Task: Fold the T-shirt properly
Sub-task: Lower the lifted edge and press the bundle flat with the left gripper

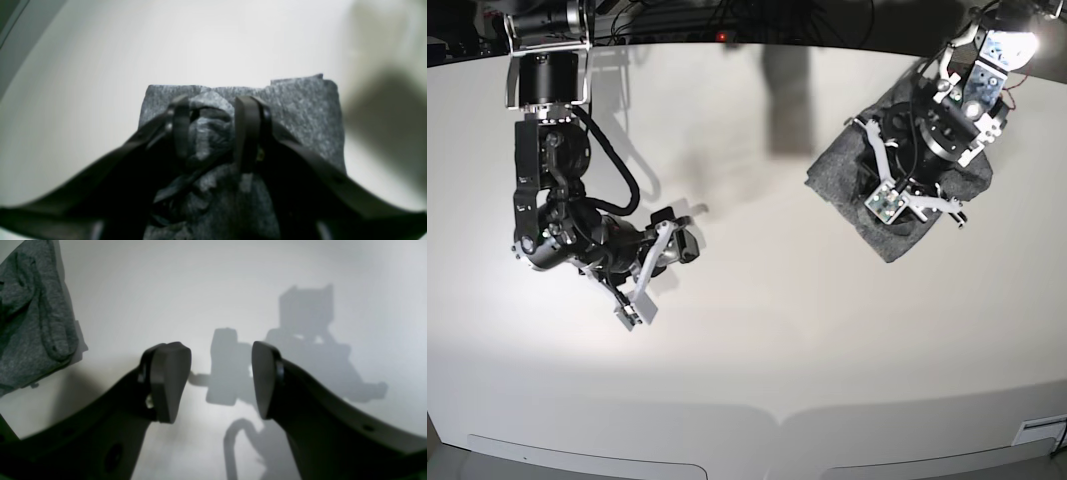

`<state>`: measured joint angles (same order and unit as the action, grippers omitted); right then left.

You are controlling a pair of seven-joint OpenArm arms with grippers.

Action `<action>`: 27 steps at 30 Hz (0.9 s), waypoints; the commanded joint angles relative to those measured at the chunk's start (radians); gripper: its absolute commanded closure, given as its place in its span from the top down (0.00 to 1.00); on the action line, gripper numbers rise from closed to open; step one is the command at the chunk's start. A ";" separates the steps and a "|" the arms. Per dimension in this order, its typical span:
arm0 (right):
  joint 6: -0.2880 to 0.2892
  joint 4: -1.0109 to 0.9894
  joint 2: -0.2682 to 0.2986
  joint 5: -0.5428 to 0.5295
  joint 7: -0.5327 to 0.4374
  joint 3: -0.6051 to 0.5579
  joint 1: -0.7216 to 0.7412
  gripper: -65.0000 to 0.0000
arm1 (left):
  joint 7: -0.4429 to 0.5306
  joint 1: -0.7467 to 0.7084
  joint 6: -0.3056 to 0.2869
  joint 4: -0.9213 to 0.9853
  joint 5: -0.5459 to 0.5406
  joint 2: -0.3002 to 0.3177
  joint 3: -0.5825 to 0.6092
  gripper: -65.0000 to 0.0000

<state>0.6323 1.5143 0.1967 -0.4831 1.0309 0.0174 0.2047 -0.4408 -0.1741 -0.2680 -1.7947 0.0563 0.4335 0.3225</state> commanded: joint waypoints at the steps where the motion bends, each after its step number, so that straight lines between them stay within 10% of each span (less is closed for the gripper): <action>1: 0.000 0.017 0.006 -0.014 -0.012 0.003 0.023 0.52 | 0.023 0.011 0.010 -0.013 0.000 0.010 -0.006 0.33; 14: 0.000 0.017 0.006 -0.014 -0.013 0.003 0.027 0.52 | 0.025 0.003 0.010 0.051 -0.003 0.010 -0.006 0.32; 18: 0.000 0.017 0.006 -0.014 -0.012 0.003 0.027 0.52 | 0.024 0.003 0.010 0.052 -0.004 0.010 -0.006 0.00; 27: 0.000 0.017 0.006 -0.015 -0.012 0.003 0.027 0.52 | 0.024 0.079 0.013 0.052 -0.005 0.010 -0.006 0.00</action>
<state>0.6319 1.5143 0.1967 -0.4816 1.0309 0.0170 0.2081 -0.4442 -0.1085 -0.2638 -1.7275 0.0513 0.4347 0.3222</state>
